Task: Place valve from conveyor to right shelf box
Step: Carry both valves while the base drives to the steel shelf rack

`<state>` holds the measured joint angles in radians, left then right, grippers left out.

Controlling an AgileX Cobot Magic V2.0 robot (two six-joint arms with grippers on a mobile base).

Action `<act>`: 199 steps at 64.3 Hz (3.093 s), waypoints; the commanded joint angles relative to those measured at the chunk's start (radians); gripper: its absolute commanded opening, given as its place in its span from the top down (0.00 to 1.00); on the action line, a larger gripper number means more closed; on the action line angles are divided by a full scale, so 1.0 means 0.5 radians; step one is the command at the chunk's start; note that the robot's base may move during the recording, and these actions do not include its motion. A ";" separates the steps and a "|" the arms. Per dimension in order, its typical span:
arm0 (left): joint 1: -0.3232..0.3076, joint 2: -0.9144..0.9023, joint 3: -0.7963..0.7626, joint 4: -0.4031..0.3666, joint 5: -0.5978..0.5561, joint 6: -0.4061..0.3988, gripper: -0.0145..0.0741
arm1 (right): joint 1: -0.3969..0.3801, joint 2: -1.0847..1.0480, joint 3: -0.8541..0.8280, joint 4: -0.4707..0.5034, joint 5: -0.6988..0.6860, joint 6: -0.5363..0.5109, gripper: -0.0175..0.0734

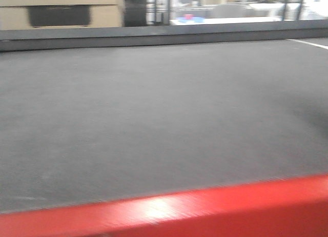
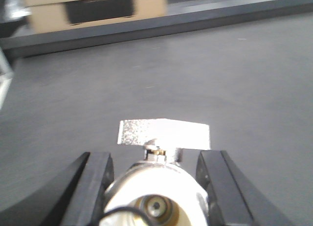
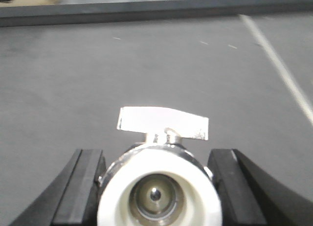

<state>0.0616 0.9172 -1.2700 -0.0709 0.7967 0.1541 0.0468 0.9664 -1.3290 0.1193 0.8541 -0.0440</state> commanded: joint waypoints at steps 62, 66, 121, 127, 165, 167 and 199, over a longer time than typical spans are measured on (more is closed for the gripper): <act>-0.011 -0.034 -0.009 -0.017 -0.111 -0.014 0.96 | -0.006 -0.025 -0.034 -0.014 -0.154 -0.016 0.99; -0.011 -0.034 -0.009 -0.017 -0.111 -0.014 0.96 | -0.006 -0.025 -0.034 -0.014 -0.154 -0.016 0.99; -0.011 -0.034 -0.009 -0.017 -0.111 -0.014 0.96 | -0.006 -0.025 -0.034 -0.014 -0.154 -0.016 0.99; -0.011 -0.034 -0.009 -0.017 -0.111 -0.014 0.96 | -0.006 -0.025 -0.034 -0.014 -0.154 -0.016 0.99; -0.011 -0.034 -0.009 -0.017 -0.111 -0.014 0.96 | -0.006 -0.025 -0.034 -0.014 -0.154 -0.016 0.99; -0.011 -0.034 -0.009 -0.017 -0.111 -0.014 0.96 | -0.006 -0.025 -0.034 -0.014 -0.154 -0.016 0.99; -0.011 -0.034 -0.009 -0.017 -0.111 -0.014 0.96 | -0.006 -0.025 -0.034 -0.014 -0.154 -0.016 0.99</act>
<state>0.0616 0.9097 -1.2700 -0.0706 0.7949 0.1541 0.0468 0.9641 -1.3290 0.1171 0.8541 -0.0440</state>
